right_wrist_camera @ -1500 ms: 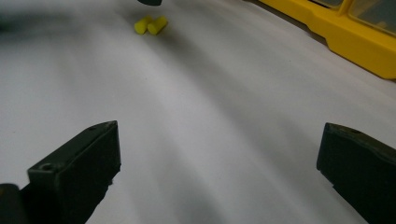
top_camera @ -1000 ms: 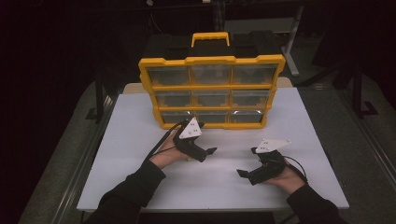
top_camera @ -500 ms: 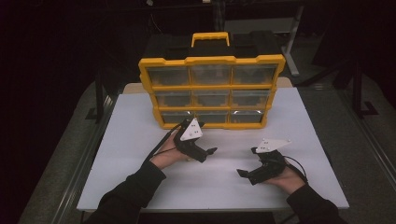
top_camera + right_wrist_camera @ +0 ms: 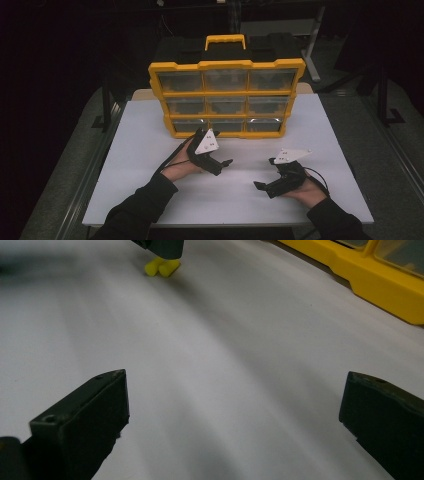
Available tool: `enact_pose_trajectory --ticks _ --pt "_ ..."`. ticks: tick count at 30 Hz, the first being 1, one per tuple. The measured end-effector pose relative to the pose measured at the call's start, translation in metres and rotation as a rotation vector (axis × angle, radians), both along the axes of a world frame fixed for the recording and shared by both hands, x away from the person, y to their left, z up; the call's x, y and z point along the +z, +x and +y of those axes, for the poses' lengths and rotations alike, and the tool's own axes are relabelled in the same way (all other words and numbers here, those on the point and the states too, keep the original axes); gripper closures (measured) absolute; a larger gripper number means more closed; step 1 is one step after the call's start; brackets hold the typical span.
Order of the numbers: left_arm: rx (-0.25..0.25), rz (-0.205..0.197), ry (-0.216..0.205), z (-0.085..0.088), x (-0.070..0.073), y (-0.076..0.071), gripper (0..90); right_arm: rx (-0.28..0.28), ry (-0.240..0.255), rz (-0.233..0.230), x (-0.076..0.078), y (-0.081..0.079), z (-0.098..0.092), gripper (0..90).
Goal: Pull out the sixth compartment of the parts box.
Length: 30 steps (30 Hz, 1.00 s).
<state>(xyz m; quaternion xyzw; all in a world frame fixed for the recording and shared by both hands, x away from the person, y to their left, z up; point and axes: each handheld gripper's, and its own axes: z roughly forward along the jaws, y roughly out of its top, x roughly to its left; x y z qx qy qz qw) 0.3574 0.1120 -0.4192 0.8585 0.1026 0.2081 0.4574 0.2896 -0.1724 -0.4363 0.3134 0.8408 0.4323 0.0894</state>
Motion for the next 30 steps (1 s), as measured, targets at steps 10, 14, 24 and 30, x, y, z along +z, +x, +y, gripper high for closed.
enact_pose_trajectory --ticks 10,14,24,30 --pt "0.0 -0.055 0.038 -0.0013 -0.0016 -0.0019 0.3 0.0 -0.001 -0.003 0.0001 -0.0002 0.0001 0.0" --pt "0.003 -0.069 0.039 -0.001 -0.0012 -0.0023 0.3 0.0 0.0 -0.004 0.0001 -0.0002 0.0 0.0" --pt "0.005 -0.104 0.054 0.0 -0.0004 -0.0029 0.4 -0.001 0.0 -0.004 0.0001 -0.0001 -0.0002 0.0" --pt "0.003 -0.141 0.068 0.0005 -0.0003 -0.0039 0.4 0.0 -0.001 -0.006 0.0001 -0.0002 -0.0001 0.0"
